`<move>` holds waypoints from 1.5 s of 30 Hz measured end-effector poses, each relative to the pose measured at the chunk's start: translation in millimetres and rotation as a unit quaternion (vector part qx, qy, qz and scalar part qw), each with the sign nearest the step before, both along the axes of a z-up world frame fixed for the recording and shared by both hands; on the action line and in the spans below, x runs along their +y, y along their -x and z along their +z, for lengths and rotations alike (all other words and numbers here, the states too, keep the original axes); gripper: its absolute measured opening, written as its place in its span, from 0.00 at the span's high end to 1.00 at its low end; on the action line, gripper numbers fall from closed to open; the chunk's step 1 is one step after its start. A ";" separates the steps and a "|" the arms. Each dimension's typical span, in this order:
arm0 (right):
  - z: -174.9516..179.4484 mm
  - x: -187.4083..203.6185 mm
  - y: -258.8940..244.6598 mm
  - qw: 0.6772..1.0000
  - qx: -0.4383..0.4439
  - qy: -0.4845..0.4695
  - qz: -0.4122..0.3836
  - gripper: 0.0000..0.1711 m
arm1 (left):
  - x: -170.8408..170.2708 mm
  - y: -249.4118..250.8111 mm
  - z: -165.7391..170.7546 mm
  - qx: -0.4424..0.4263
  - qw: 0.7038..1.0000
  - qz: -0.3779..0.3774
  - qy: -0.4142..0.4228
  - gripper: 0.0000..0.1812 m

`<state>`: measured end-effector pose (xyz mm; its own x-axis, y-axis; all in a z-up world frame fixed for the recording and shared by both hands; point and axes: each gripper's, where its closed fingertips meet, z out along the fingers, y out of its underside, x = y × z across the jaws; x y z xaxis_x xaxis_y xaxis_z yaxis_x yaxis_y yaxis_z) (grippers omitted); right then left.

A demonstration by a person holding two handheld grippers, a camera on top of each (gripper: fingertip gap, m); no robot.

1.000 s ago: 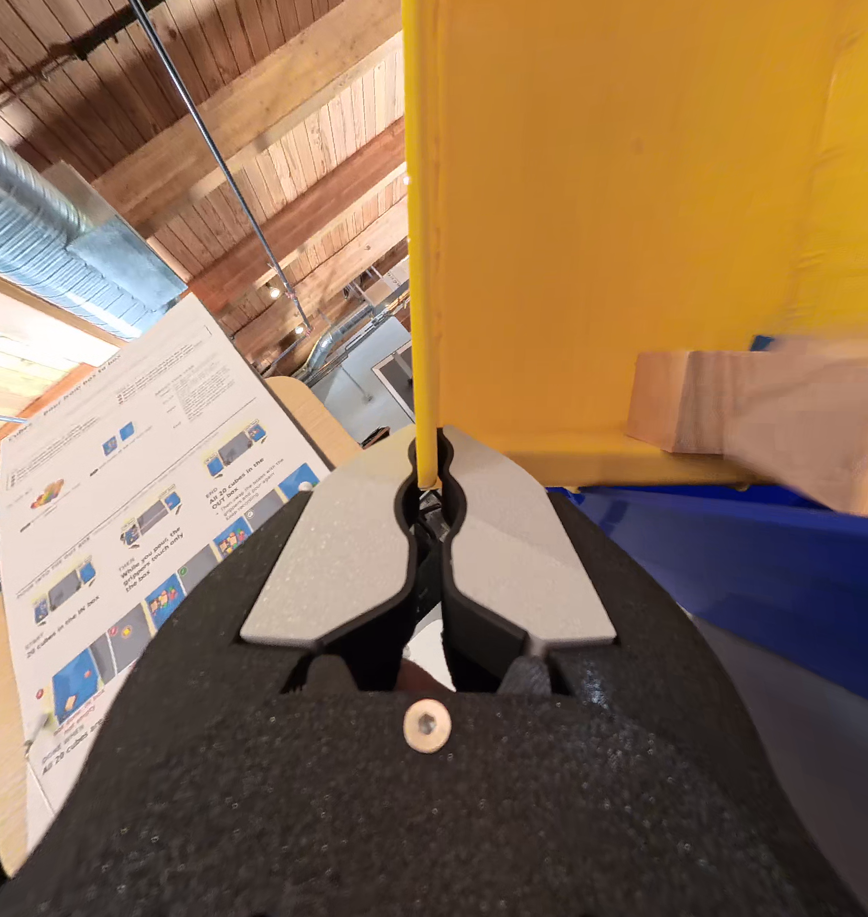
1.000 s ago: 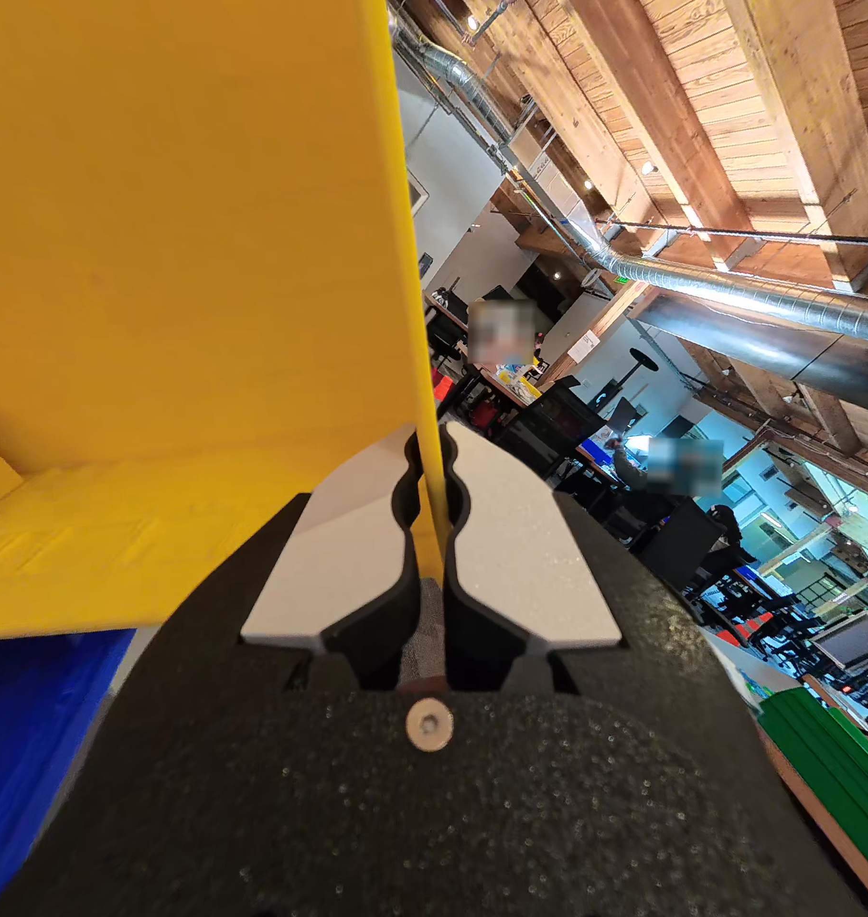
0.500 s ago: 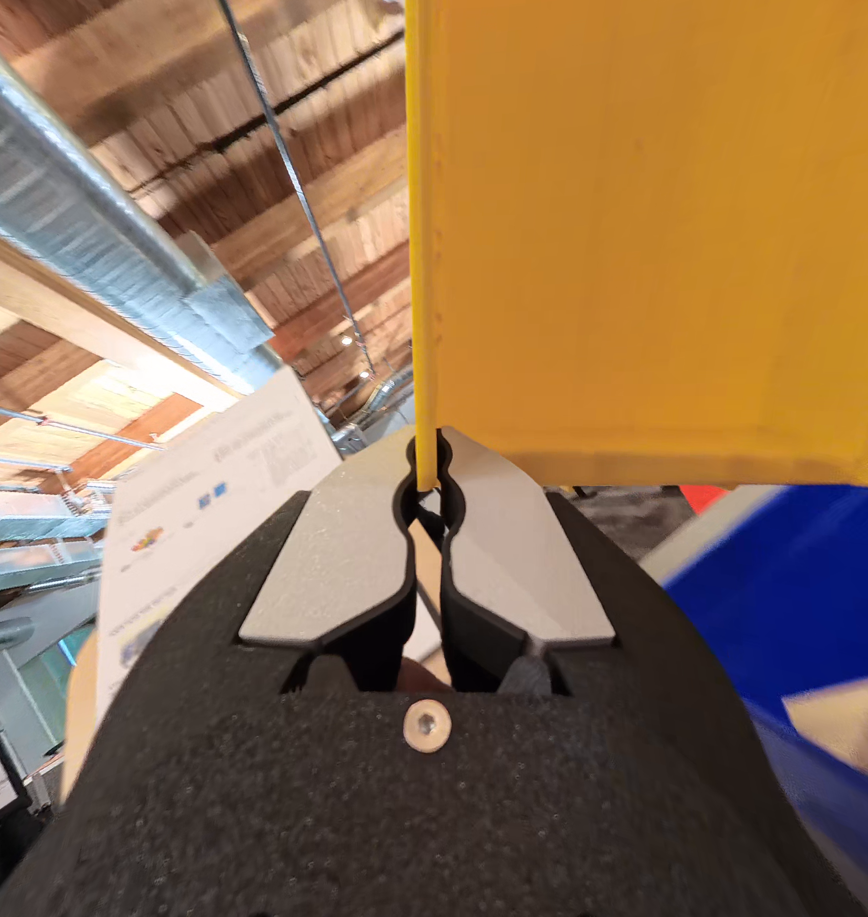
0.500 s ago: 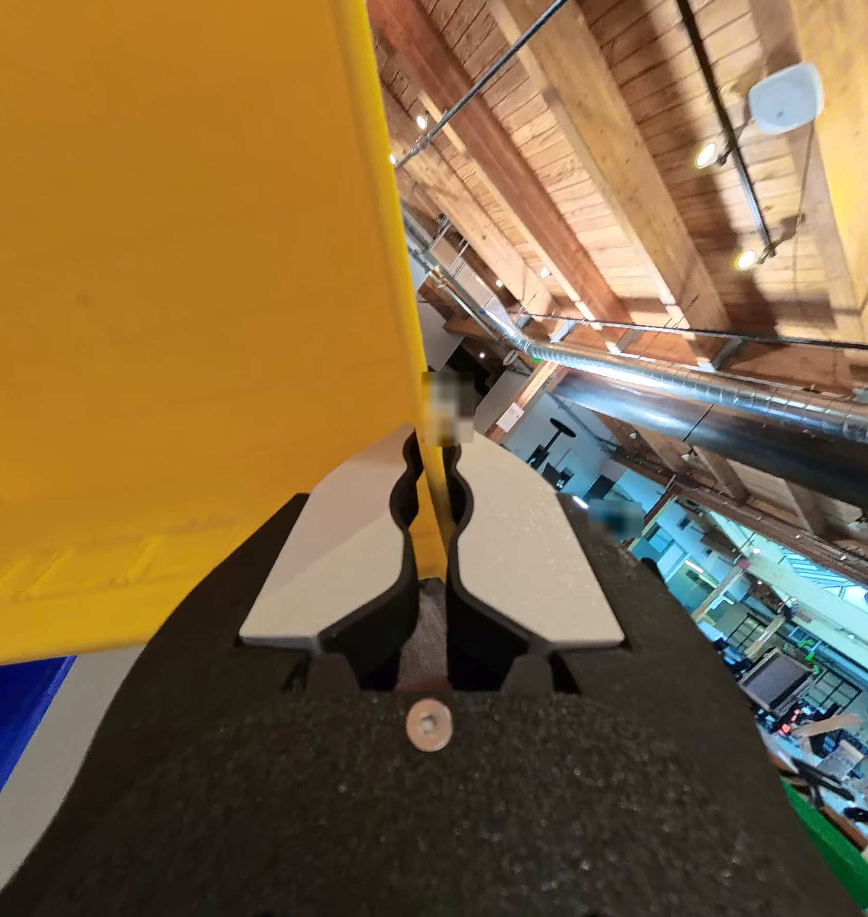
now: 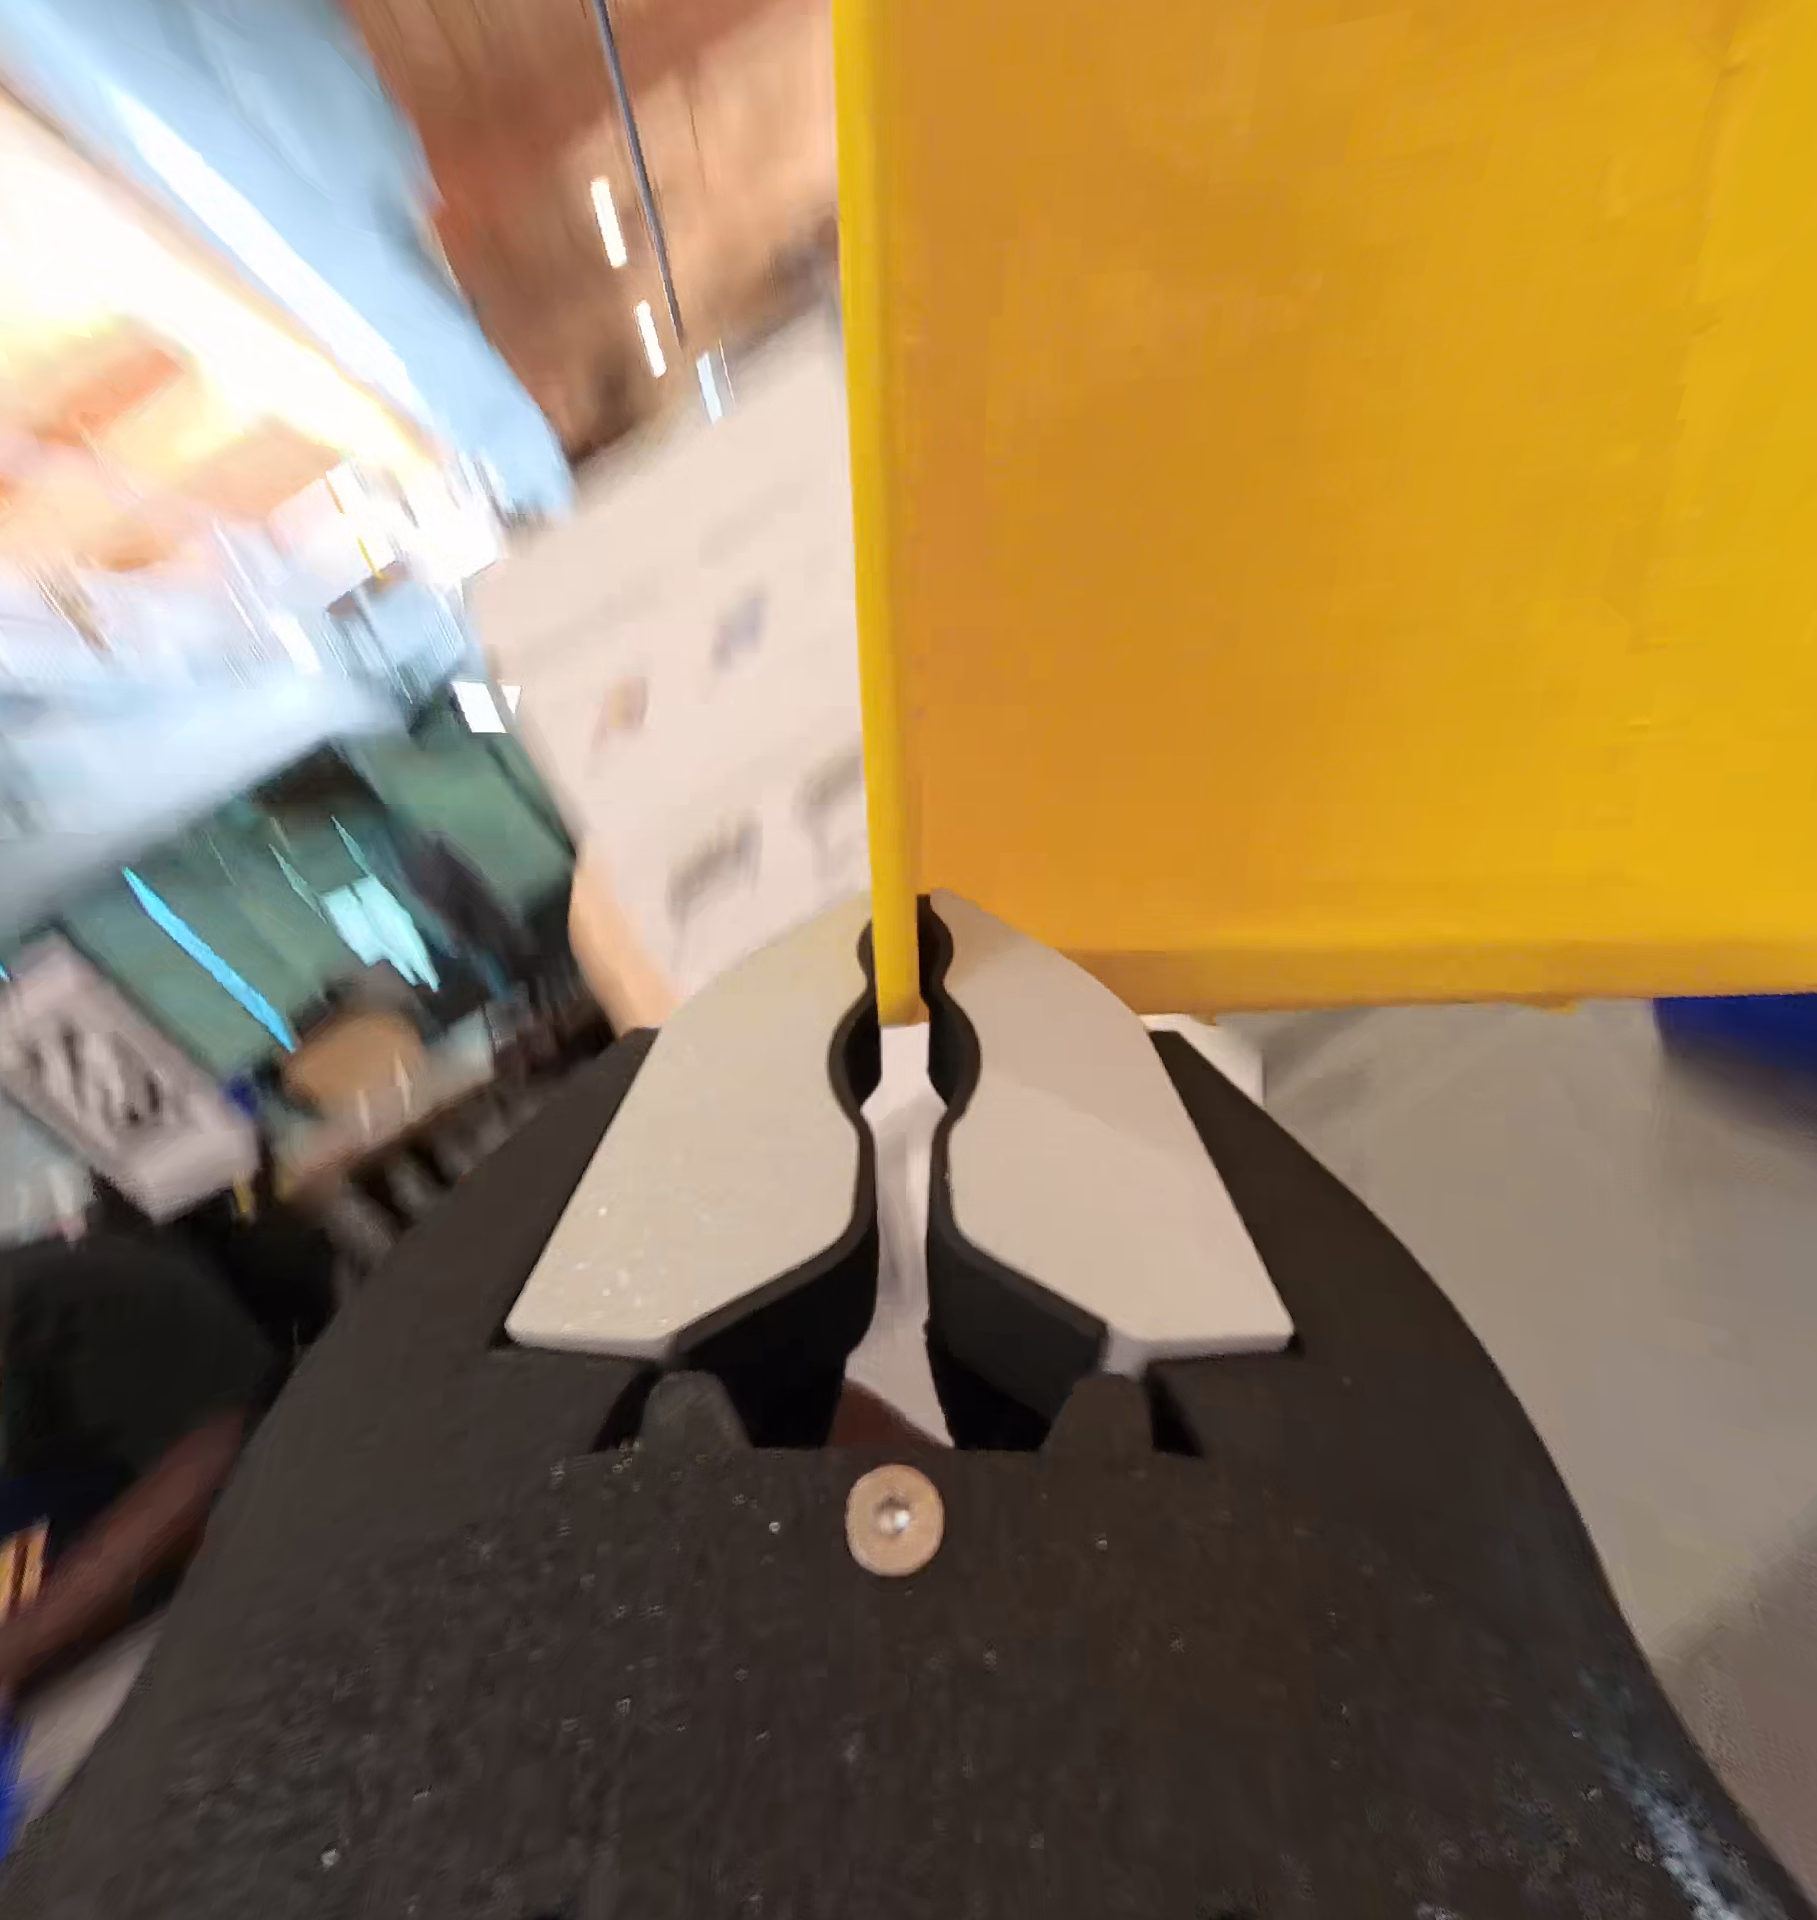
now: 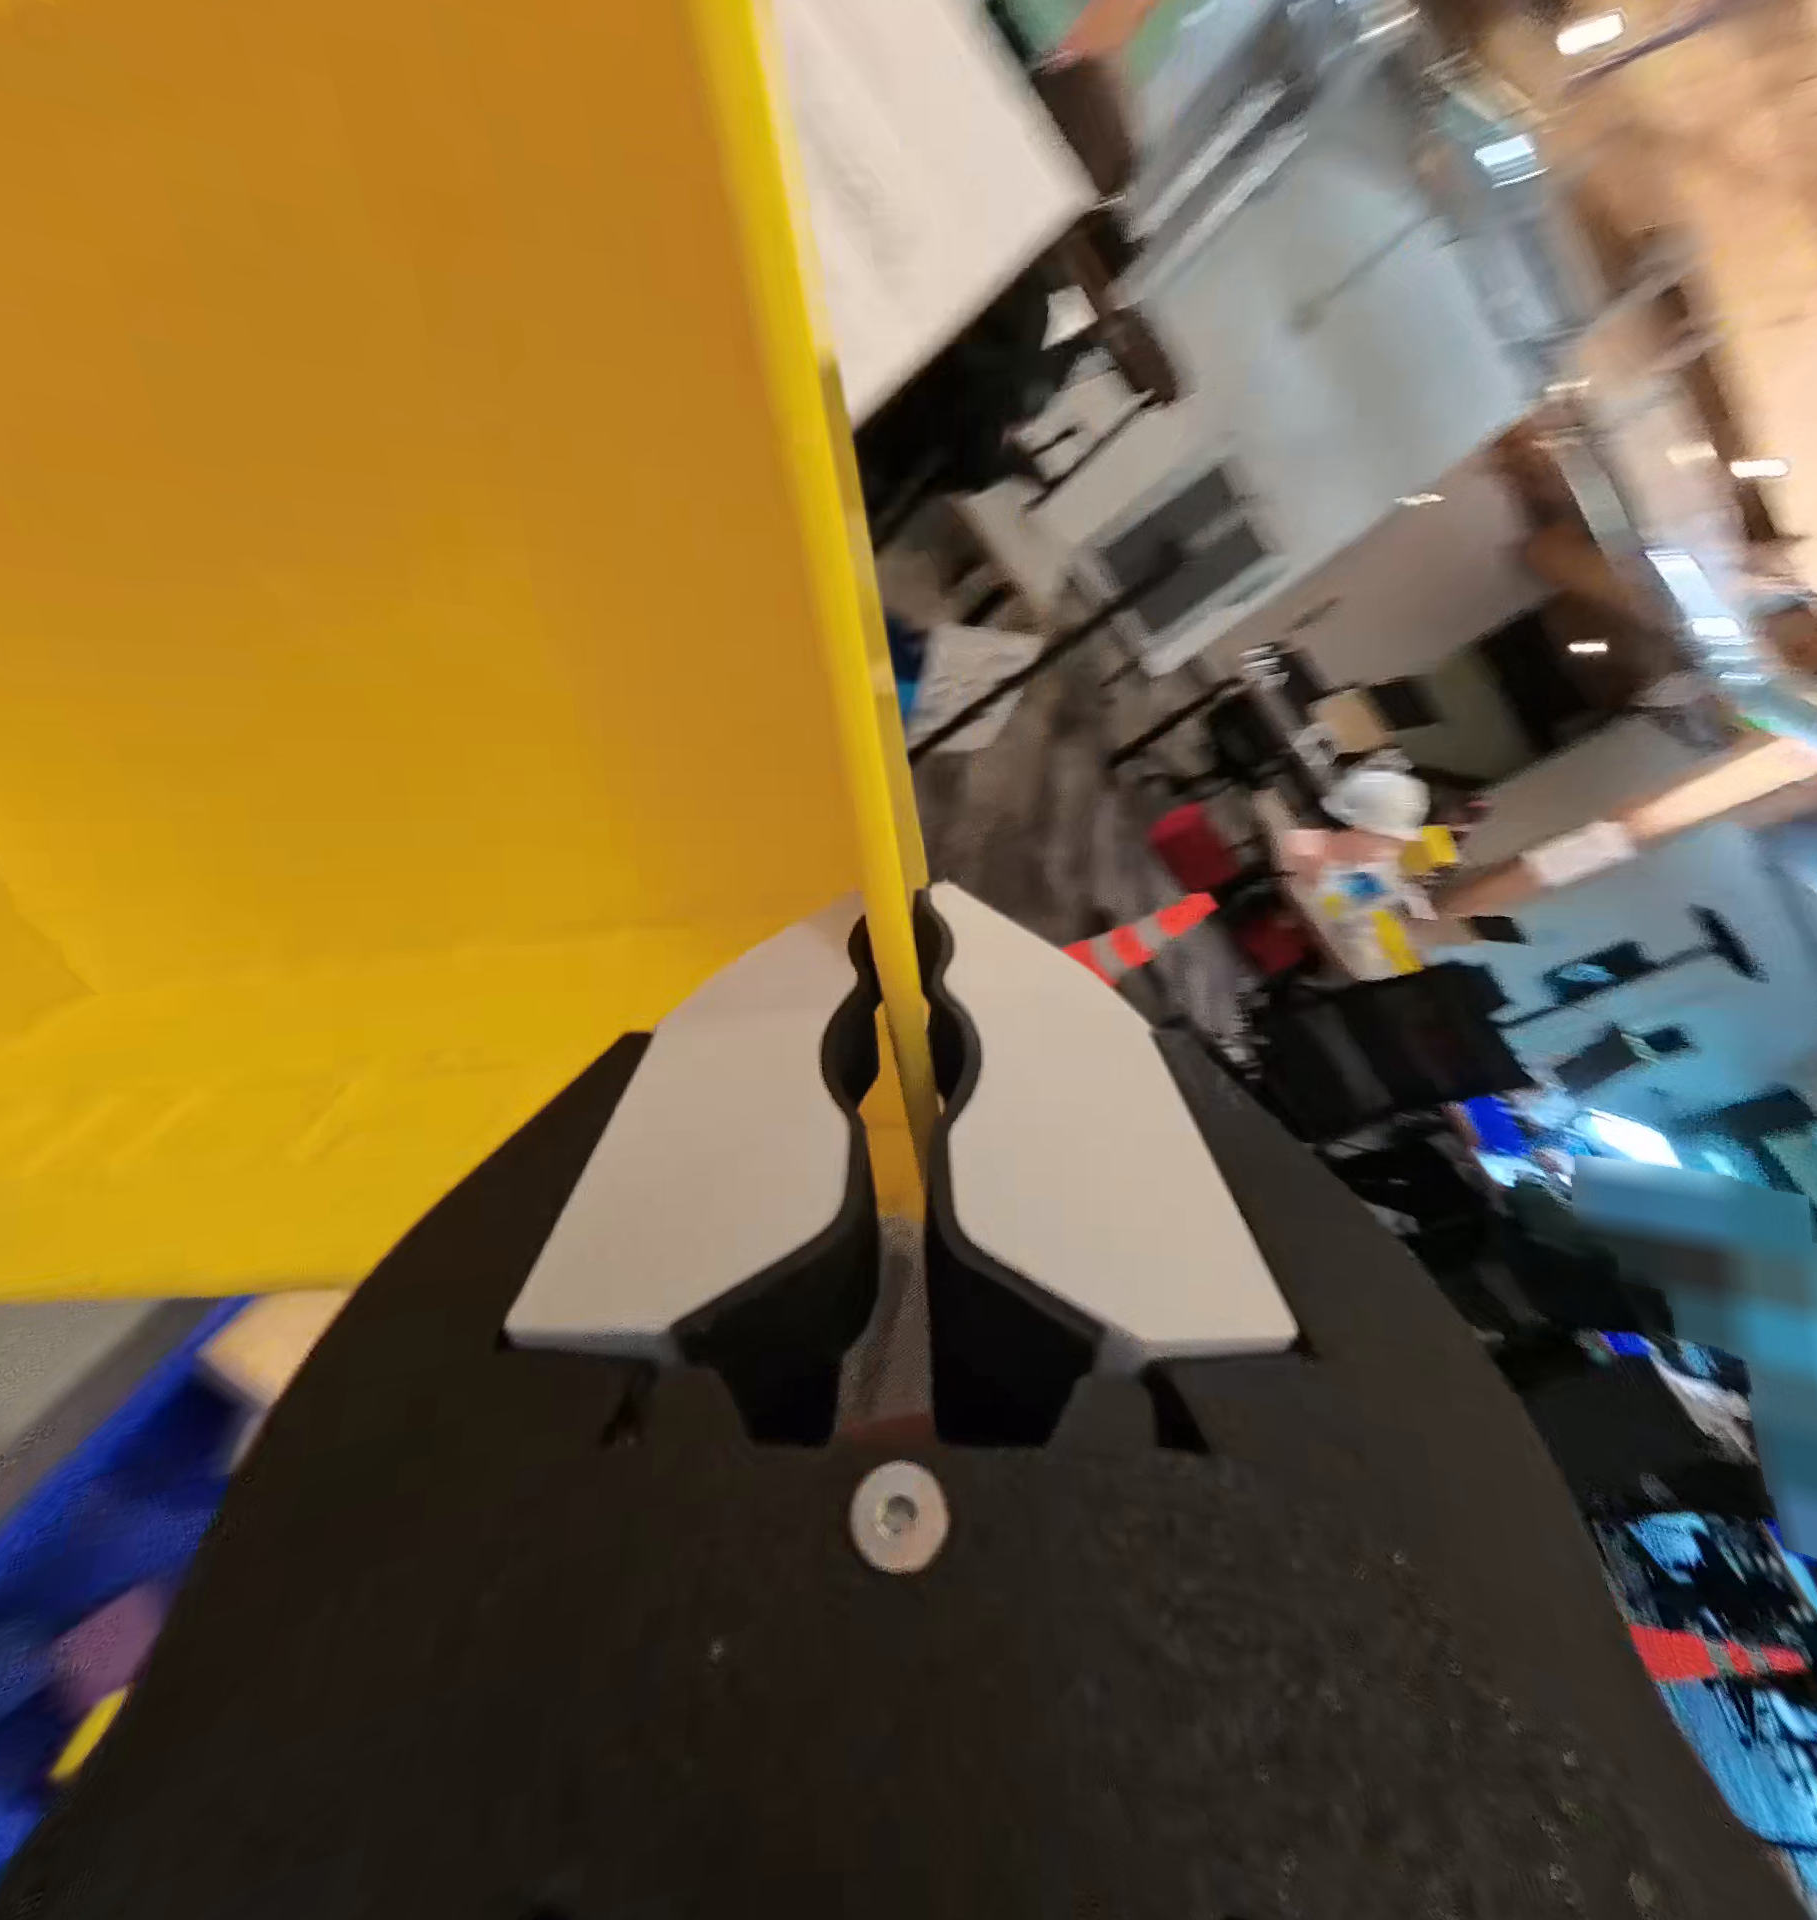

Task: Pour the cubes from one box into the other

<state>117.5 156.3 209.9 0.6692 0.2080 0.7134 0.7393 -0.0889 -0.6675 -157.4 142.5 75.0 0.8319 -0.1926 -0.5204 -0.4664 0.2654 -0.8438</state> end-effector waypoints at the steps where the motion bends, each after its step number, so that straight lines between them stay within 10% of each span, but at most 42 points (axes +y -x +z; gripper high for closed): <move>1: -15.2 9.0 32.7 0.999 -0.015 0.043 0.015 0.98 | -10.8 31.4 -14.2 -0.006 0.999 0.013 0.045 0.98; 10: -201.7 81.5 330.4 0.890 -0.114 0.407 0.172 0.98 | -108.0 273.1 -133.3 -0.050 0.919 0.130 0.369 0.99; 19: -318.7 130.9 469.3 0.792 -0.201 0.551 0.172 0.94 | -116.0 354.5 -196.6 -0.094 0.861 0.146 0.478 0.98; 28: -337.0 143.0 469.4 0.782 -0.235 0.550 0.175 0.92 | -100.9 365.9 -210.2 -0.185 0.848 0.105 0.485 0.97; 34: -207.3 129.7 463.5 0.887 -0.034 0.392 0.243 0.87 | -106.4 363.9 -184.4 -0.197 0.870 0.129 0.432 0.76; 39: -124.1 27.7 357.1 0.900 0.127 0.288 0.300 0.87 | -130.8 350.7 -122.7 -0.218 0.901 0.133 0.351 0.75; 45: -162.1 -61.9 178.5 0.918 0.257 0.224 0.201 0.87 | -156.4 275.3 -84.9 -0.268 0.910 0.077 0.308 0.76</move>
